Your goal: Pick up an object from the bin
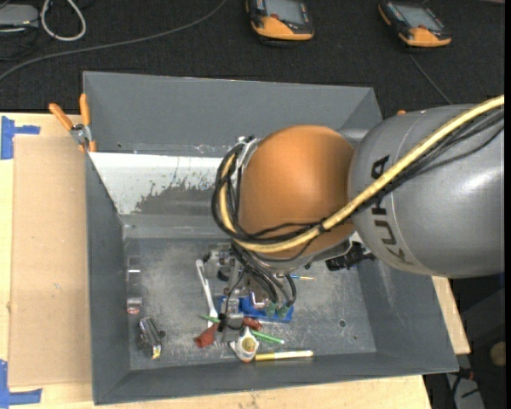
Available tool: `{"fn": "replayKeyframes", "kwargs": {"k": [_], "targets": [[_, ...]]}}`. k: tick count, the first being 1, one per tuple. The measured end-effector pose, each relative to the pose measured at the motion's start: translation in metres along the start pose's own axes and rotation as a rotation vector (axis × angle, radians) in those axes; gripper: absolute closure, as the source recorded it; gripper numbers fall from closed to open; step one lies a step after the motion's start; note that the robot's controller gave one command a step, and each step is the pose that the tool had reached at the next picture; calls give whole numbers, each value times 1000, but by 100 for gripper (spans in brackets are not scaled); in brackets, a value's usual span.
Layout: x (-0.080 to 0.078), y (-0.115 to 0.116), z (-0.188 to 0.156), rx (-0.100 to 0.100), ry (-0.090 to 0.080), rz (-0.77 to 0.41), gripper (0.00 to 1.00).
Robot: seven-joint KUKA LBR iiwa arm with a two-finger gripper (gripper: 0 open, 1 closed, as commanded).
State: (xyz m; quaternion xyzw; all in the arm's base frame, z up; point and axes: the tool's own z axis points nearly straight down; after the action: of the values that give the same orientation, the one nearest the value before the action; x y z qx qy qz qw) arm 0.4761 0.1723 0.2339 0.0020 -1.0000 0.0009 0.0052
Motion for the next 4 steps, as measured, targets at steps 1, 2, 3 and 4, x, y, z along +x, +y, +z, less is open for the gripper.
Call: {"fn": "replayKeyframes", "kwargs": {"k": [1, 2, 3, 4], "targets": [[-2, -1, -5, -2, -8, 3, 0], [-2, -22, -14, -3, -5, -53, 0], [-9, -45, -12, 0, -12, -82, 0], [-10, -32, -13, -3, -5, -192, 0]]}}
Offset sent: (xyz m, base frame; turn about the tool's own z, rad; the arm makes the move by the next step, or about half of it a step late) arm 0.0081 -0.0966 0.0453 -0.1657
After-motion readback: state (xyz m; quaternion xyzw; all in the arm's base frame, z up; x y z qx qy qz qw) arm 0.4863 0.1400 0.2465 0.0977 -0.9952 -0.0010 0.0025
